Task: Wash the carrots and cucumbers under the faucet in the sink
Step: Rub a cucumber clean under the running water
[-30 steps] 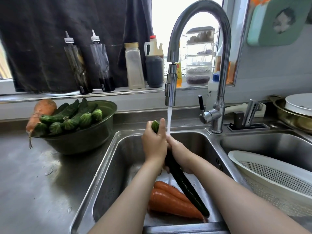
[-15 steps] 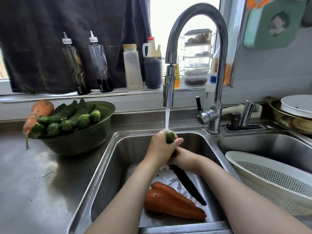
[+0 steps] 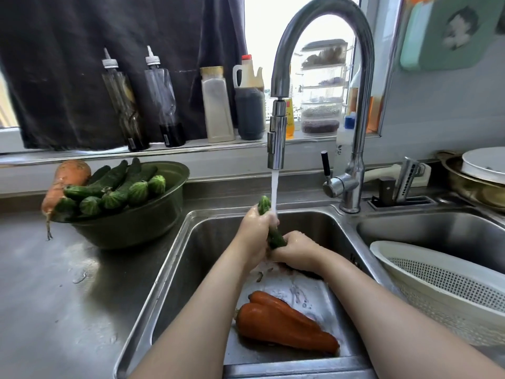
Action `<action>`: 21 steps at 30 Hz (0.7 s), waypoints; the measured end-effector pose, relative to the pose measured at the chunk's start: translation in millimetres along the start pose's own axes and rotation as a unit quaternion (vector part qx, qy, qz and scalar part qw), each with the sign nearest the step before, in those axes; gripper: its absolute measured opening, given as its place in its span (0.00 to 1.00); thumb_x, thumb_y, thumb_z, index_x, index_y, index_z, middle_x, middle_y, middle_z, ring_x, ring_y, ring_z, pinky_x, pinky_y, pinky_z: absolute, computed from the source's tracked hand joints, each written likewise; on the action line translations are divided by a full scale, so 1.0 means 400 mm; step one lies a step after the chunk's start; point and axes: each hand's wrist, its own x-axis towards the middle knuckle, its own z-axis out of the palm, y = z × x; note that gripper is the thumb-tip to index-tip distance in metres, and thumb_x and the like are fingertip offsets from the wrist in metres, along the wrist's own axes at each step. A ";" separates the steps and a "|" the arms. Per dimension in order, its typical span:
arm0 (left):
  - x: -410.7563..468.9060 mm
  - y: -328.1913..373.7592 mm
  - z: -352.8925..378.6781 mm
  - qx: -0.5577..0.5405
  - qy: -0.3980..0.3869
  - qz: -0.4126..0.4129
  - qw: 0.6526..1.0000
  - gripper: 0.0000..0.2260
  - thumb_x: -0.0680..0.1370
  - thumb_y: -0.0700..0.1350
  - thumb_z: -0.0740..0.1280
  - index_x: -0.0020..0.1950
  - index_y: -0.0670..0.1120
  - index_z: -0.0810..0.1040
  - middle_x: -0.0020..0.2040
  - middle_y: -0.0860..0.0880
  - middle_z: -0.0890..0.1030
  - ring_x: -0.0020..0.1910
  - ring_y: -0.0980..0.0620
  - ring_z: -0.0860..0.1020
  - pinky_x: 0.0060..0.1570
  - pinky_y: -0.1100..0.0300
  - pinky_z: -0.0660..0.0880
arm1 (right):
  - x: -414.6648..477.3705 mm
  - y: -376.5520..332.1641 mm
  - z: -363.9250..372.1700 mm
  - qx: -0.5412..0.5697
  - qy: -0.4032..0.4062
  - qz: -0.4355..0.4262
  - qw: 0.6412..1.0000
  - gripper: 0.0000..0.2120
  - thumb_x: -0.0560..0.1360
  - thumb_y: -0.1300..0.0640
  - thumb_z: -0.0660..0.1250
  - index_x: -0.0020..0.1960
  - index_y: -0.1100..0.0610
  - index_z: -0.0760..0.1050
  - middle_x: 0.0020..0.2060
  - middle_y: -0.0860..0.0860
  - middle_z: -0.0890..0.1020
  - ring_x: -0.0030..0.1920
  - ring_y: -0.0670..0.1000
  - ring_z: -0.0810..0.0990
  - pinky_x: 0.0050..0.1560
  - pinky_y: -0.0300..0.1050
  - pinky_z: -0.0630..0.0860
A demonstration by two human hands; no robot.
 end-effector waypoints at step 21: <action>0.015 0.015 -0.050 -0.311 -0.004 -0.025 0.950 0.14 0.87 0.46 0.56 0.58 0.39 0.78 0.53 0.41 0.84 0.52 0.48 0.82 0.58 0.49 0.77 | -0.008 -0.017 -0.026 0.075 0.040 -0.101 0.991 0.31 0.77 0.27 0.56 0.40 0.53 0.79 0.30 0.52 0.75 0.28 0.51 0.71 0.34 0.47 0.69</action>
